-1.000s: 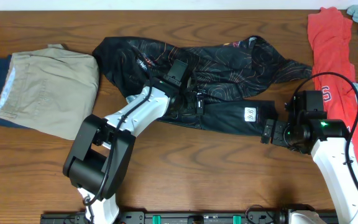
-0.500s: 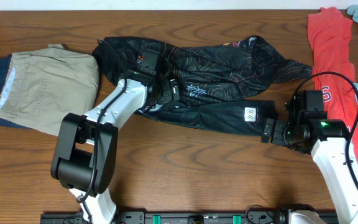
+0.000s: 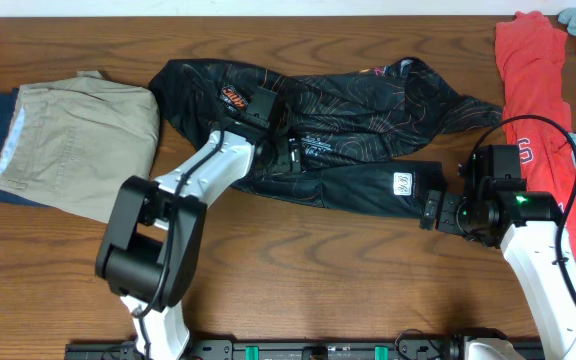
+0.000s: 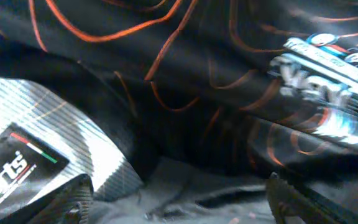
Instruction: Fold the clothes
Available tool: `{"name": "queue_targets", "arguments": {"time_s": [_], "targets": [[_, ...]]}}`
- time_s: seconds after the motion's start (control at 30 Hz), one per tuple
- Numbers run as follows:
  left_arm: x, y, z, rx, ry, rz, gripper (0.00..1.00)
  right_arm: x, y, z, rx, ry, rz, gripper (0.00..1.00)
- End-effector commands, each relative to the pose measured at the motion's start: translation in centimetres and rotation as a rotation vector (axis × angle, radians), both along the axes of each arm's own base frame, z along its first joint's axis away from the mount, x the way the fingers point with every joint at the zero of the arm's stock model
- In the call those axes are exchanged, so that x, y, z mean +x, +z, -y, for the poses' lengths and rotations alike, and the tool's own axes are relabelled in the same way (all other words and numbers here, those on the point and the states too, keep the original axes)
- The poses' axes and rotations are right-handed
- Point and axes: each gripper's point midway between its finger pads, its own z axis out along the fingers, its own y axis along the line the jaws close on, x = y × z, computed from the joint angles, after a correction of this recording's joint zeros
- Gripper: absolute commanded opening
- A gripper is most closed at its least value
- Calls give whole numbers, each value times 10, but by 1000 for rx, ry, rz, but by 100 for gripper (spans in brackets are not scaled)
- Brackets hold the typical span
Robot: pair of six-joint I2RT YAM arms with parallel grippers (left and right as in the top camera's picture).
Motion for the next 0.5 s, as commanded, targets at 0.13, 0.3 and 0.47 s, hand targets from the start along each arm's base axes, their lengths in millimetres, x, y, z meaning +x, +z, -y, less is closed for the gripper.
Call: {"name": "queue_targets", "arguments": {"time_s": [0.13, 0.3, 0.47], "targets": [[-1, -11, -4, 23, 0, -18, 68, 1, 4, 5, -11, -6, 15, 99], [0, -8, -4, 20, 0, -11, 41, 1, 4, 5, -12, -7, 15, 99], [-2, -1, -4, 19, 0, -7, 33, 1, 4, 5, -12, -7, 15, 99]]}}
